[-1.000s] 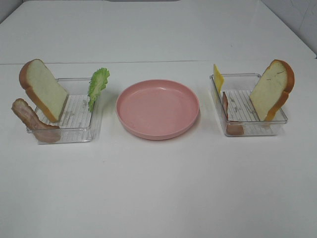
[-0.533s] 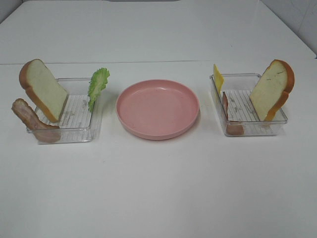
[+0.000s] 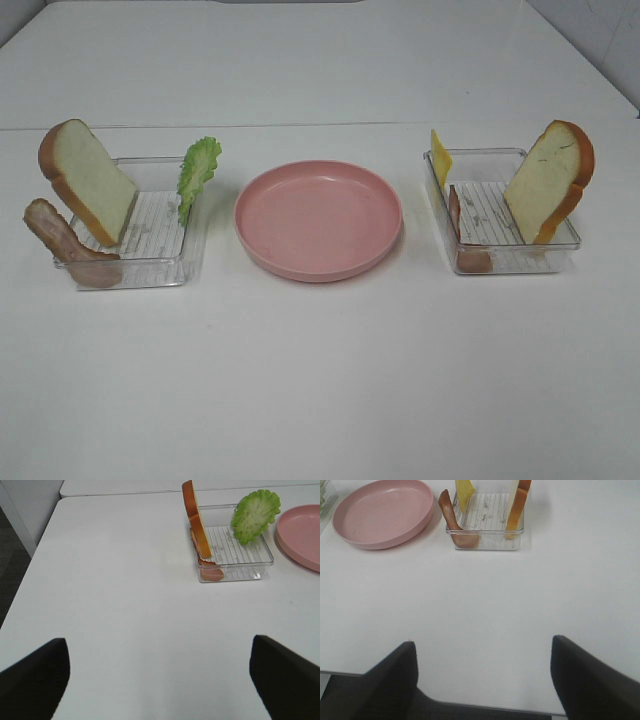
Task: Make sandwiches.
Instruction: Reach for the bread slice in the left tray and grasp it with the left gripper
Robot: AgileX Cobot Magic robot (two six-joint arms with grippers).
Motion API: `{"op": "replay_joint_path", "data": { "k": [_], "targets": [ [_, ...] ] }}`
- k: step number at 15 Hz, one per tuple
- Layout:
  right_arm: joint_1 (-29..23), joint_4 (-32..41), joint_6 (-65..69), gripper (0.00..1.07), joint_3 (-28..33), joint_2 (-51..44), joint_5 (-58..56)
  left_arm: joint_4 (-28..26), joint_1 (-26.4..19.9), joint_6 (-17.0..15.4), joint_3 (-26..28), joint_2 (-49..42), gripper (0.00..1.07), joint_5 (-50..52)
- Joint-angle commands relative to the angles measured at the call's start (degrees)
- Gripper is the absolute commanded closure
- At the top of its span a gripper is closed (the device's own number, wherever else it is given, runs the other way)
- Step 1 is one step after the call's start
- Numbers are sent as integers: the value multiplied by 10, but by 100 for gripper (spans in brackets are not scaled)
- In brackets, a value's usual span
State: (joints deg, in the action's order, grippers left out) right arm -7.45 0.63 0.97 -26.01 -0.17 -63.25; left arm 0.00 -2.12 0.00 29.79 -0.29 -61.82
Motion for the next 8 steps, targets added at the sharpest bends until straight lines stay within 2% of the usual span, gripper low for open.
{"op": "replay_joint_path", "data": {
  "k": [1,3,6,8],
  "targets": [
    [2,2,1,34,2,-19,2,-4,2,-4,-2,-8,17,2],
    [2,2,1,34,2,-19,2,-5,2,-5,-2,-8,17,2],
    [2,2,1,34,2,-19,2,-3,2,-5,40,62,17,14],
    [2,2,1,34,2,-19,2,-10,9,-7,99,191,17,67]
  ]
}}
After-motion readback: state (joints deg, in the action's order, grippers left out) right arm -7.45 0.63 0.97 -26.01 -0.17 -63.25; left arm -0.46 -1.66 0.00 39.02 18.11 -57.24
